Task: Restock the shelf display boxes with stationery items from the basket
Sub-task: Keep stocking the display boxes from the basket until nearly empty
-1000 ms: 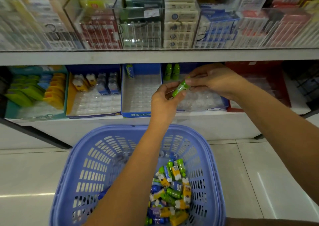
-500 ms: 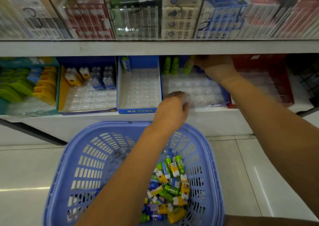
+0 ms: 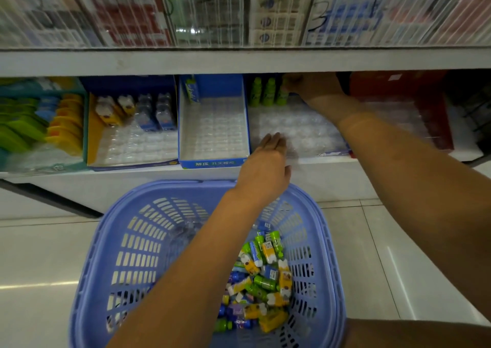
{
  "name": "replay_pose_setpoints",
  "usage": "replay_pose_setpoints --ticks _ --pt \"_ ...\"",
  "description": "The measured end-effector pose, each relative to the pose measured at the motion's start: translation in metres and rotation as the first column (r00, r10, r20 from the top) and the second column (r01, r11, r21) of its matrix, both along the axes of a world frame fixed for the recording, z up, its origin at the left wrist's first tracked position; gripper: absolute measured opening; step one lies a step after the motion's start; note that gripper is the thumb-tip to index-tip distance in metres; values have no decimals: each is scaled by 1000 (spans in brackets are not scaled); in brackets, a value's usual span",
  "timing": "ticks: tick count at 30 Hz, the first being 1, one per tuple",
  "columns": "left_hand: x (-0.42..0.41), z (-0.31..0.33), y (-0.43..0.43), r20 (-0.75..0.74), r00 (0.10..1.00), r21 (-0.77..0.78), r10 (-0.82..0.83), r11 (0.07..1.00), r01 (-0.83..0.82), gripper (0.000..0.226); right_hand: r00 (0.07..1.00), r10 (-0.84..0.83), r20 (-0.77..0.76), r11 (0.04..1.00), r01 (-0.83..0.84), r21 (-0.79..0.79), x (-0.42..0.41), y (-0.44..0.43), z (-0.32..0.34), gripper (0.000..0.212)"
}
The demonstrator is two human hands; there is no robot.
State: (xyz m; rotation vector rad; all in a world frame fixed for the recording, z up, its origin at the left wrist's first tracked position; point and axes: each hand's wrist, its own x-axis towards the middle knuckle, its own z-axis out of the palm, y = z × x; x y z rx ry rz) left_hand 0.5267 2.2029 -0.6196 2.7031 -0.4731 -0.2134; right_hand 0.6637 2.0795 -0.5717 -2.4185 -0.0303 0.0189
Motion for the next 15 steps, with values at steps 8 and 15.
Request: replay_pose_setpoints --ticks 8,15 --pt "-39 12 35 7 989 -483 145 867 -124 28 995 83 -53 902 -98 -420 -38 16 24 40" --pt "-105 -99 120 -604 781 96 160 987 -128 18 643 390 -659 704 -670 -237 -175 62 -50 29"
